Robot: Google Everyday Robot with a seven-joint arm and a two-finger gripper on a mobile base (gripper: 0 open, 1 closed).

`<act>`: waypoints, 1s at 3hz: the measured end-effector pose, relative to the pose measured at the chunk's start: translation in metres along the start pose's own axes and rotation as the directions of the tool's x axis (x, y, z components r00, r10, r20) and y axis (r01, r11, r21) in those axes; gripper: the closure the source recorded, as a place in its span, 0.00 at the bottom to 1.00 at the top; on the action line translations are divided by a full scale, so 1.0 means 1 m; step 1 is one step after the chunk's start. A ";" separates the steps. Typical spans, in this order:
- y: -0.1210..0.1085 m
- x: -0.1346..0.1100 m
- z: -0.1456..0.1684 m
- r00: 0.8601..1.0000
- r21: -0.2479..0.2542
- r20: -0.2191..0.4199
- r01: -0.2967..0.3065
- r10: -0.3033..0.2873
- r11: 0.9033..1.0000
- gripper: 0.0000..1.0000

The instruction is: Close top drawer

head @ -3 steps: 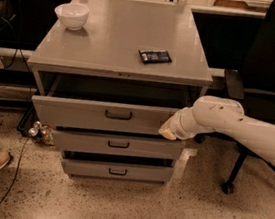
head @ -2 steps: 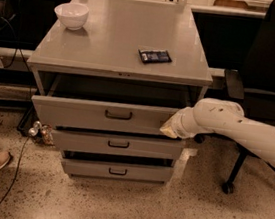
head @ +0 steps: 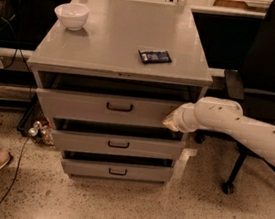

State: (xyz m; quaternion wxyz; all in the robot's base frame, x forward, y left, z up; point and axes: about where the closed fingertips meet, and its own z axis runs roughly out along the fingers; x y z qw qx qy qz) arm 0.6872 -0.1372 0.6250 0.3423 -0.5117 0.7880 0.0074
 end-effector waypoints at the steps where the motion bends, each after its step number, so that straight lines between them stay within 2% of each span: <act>1: -0.018 -0.007 0.003 1.000 0.039 0.024 0.006 -0.006 0.999 1.00; 3: -0.018 -0.007 0.003 1.000 0.039 0.024 0.005 -0.006 0.999 1.00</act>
Offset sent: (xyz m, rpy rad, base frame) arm -0.0142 0.0002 0.0409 0.0515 -0.0899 0.0188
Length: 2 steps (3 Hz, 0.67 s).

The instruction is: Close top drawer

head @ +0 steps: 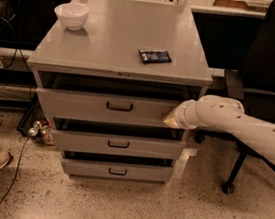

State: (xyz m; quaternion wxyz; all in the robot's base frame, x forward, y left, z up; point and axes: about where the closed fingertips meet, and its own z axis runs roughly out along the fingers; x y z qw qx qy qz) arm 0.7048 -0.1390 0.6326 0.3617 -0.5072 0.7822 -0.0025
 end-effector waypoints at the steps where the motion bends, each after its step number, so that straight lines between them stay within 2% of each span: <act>1: 0.000 0.000 0.000 1.000 0.000 0.000 0.000 0.000 1.000 1.00; 2: 0.000 0.001 -0.001 1.000 0.000 0.000 0.000 0.000 1.000 0.84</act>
Offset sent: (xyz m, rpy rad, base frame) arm -0.0004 -0.0004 0.0000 0.0000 0.0000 0.0000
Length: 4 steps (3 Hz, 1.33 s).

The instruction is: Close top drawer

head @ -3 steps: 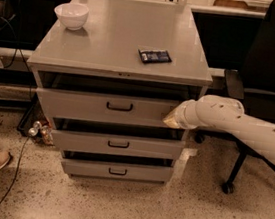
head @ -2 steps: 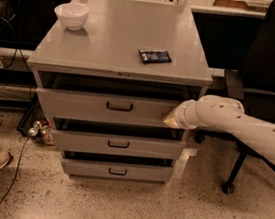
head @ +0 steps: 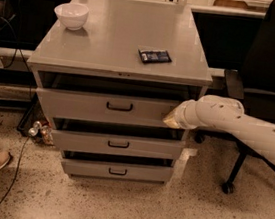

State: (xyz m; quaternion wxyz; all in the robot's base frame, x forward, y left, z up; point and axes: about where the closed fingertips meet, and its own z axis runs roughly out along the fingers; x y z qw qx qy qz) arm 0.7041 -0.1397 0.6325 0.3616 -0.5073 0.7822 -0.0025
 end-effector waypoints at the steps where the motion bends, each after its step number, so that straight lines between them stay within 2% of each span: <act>1: 0.000 0.000 0.000 1.000 0.000 0.000 0.000 0.000 1.000 0.61; 3: 0.002 0.000 0.002 1.000 -0.004 0.000 0.001 -0.001 1.000 0.13; 4: 0.002 0.000 0.001 1.000 -0.004 0.000 0.001 -0.001 1.000 0.00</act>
Offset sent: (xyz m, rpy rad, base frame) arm -0.0001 -0.0001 -0.0001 0.0000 0.0001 0.0001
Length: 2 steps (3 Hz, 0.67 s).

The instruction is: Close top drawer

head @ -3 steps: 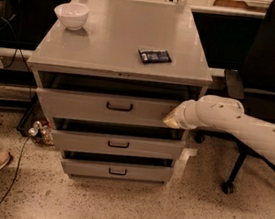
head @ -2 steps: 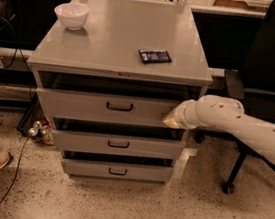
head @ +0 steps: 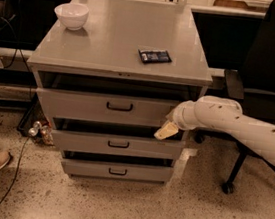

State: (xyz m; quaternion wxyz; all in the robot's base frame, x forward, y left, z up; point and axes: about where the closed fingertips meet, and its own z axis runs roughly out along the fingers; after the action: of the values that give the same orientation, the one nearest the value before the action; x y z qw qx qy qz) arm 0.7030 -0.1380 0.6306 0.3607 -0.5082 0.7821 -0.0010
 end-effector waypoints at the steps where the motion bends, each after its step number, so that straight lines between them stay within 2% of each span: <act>1: 0.007 0.001 -0.004 1.000 0.000 0.000 0.000 0.000 1.000 0.16; 2: 0.008 0.000 -0.004 1.000 0.000 0.000 0.000 0.000 1.000 0.39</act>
Offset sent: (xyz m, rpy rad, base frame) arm -0.0485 -0.0654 0.0550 -0.0209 -0.1572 -0.2678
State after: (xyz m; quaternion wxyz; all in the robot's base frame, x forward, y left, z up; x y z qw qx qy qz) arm 0.6941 -0.1360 0.6307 0.3607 -0.5081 0.7821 -0.0012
